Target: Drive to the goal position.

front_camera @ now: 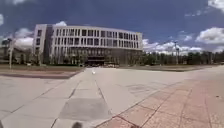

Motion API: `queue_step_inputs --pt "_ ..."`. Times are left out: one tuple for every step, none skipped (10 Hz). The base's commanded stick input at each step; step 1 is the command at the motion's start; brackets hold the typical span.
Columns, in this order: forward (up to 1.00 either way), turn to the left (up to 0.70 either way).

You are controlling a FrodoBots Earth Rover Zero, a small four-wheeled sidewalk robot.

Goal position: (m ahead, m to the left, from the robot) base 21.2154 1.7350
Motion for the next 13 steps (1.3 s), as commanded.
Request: queue_step_inputs --pt "0.7 0.0" --pt "0.7 0.0" --pt "0.7 0.0" --pt "0.7 0.0" --pt "0.7 0.0" --pt "0.7 0.0" --pt "0.7 0.0" --pt "0.7 0.0" --pt "0.7 0.0" --pt "0.7 0.0" --pt "0.7 0.0" --pt "0.7 0.0" --pt "0.7 0.0"
